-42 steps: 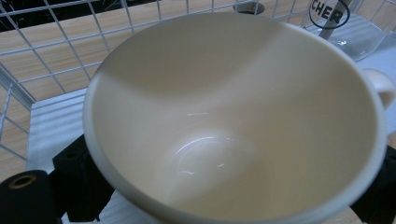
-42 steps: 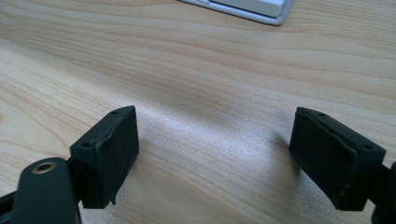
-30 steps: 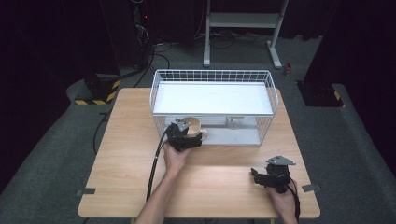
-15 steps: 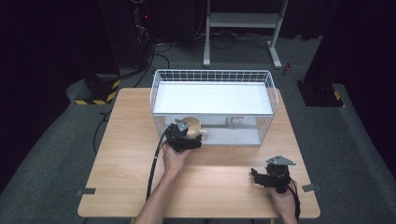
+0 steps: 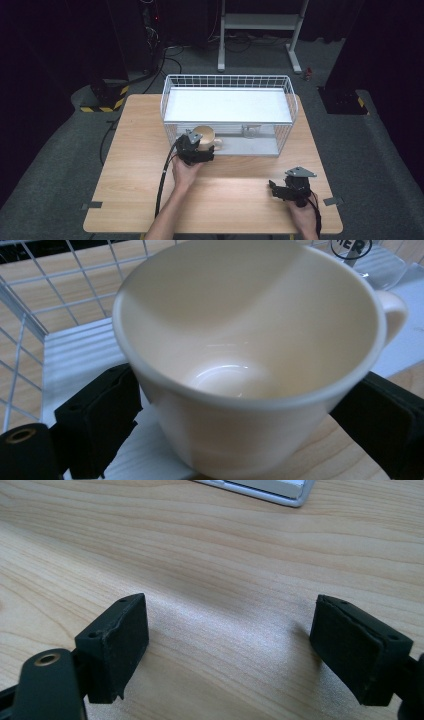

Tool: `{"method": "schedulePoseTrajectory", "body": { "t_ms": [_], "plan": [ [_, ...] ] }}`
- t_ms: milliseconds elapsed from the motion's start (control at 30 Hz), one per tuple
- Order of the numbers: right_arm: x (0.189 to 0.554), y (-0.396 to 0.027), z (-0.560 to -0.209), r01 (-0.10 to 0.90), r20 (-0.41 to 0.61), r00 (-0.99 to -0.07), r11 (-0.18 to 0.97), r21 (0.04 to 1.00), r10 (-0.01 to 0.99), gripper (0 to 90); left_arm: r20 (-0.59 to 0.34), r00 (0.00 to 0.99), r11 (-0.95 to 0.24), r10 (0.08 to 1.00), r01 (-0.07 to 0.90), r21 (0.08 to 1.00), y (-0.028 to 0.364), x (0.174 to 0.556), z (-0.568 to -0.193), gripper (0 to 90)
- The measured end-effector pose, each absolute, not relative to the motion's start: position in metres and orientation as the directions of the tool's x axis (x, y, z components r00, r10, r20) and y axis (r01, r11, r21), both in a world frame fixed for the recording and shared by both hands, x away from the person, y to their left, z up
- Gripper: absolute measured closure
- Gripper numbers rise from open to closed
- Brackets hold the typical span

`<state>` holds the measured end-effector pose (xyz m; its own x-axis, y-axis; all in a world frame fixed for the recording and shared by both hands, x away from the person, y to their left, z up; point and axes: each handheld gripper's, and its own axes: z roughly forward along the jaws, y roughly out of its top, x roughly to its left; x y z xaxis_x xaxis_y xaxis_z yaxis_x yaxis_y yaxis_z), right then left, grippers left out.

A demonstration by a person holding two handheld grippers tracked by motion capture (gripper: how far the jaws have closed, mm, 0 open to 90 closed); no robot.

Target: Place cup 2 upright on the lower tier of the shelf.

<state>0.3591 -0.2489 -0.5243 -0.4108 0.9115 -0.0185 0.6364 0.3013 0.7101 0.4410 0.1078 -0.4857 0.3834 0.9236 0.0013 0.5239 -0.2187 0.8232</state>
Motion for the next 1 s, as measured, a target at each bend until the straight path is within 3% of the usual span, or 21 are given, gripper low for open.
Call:
{"method": "schedulePoseTrajectory", "body": {
  "t_ms": [700,1000],
  "plan": [
    [0.359,-0.249,-0.524,0.636,-0.019,-0.411,0.302,0.71,0.912,15.7,0.032,0.383,-0.243,0.923,0.519,0.82,0.11,0.43,-0.49,16.4],
    [0.359,-0.249,-0.524,0.636,-0.019,-0.41,0.302,0.71,0.912,15.8,0.06,0.383,-0.269,0.922,0.521,0.81,0.109,0.434,-0.492,26.8]
  ]
}}
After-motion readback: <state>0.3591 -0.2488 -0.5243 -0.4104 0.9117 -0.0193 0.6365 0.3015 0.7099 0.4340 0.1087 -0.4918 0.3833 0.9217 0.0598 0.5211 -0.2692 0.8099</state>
